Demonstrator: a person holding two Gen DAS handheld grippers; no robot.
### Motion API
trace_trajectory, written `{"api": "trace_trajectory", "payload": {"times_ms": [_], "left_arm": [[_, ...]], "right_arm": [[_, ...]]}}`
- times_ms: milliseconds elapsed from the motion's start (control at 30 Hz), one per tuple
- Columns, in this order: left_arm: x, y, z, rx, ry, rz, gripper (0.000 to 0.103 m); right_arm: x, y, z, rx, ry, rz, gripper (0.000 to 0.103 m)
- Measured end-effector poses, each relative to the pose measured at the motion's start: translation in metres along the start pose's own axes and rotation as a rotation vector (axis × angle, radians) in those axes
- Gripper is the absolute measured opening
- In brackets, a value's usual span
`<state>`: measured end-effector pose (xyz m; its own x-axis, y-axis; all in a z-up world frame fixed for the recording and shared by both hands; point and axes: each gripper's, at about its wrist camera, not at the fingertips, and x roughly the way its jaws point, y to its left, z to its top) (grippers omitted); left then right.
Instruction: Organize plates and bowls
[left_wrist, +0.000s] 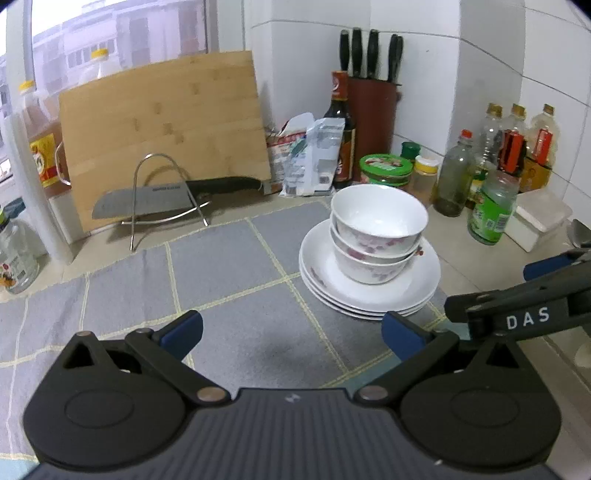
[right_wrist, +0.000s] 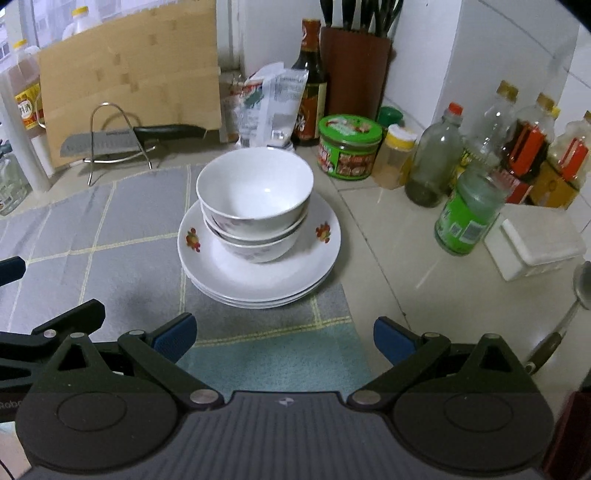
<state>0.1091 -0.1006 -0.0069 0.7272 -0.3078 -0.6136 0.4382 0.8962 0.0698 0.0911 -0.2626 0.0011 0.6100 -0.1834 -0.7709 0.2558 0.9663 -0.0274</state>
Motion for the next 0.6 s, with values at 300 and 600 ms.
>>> {"api": "trace_trajectory", "payload": {"times_ms": [300, 600], "left_arm": [[-0.002, 0.0024, 0.0025, -0.043, 0.012, 0.018, 0.102], [-0.0006, 0.0064, 0.0051, -0.069, 0.019, 0.024, 0.102]], "right_arm": [[-0.0035, 0.0002, -0.0007, 0.02, -0.016, 0.002, 0.103], [-0.0048, 0.0023, 0.0028, 0.01, -0.026, -0.001, 0.103]]}}
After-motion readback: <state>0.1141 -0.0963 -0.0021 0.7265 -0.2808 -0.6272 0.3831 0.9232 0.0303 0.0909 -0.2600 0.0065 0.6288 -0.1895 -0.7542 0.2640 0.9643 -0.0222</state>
